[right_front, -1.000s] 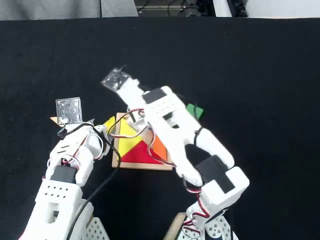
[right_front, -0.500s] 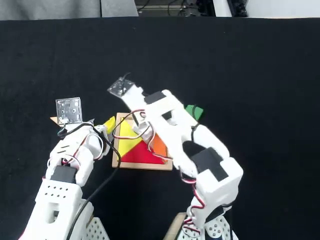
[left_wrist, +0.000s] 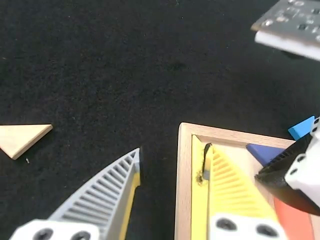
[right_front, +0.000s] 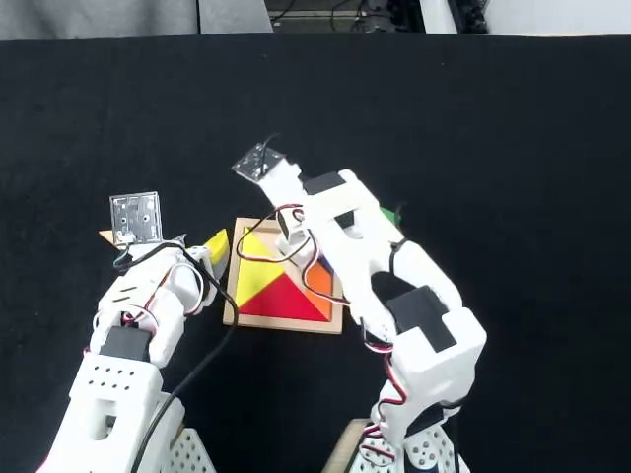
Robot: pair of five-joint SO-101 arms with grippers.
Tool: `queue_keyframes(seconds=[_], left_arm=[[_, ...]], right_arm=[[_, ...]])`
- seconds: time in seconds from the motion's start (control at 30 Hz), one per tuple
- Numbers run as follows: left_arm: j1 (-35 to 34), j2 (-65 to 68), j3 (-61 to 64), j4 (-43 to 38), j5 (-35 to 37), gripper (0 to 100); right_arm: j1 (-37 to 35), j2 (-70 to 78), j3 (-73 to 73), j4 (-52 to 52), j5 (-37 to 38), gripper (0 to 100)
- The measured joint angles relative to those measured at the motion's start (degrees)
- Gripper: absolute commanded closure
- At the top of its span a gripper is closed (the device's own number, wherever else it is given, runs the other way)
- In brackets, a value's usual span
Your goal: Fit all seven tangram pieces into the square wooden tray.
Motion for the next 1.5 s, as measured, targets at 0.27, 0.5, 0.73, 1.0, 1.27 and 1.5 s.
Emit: queue_keyframes(seconds=[0.27,0.5,0.73,1.0,1.27,1.5], left_arm=[[0.0,0.0,0.0,0.0,0.0,79],[0.0,0.0,0.0,0.0,0.0,79],[0.0,0.0,0.0,0.0,0.0,79],[0.0,0.0,0.0,0.0,0.0,79],[0.0,0.0,0.0,0.0,-1.85,79],[0.0,0.0,0.0,0.0,-4.31,79]], right_arm=[[-0.62,0.0,0.0,3.34,4.04,98.7],[-0.88,-0.62,0.0,4.4,4.4,98.8],[-0.7,-15.12,6.33,1.58,1.23,98.8],[9.05,-30.42,17.76,-11.25,-10.11,98.4],[14.07,-28.75,17.76,-11.69,-13.1,94.6],[18.81,-16.88,0.35,4.92,-0.53,80.4]])
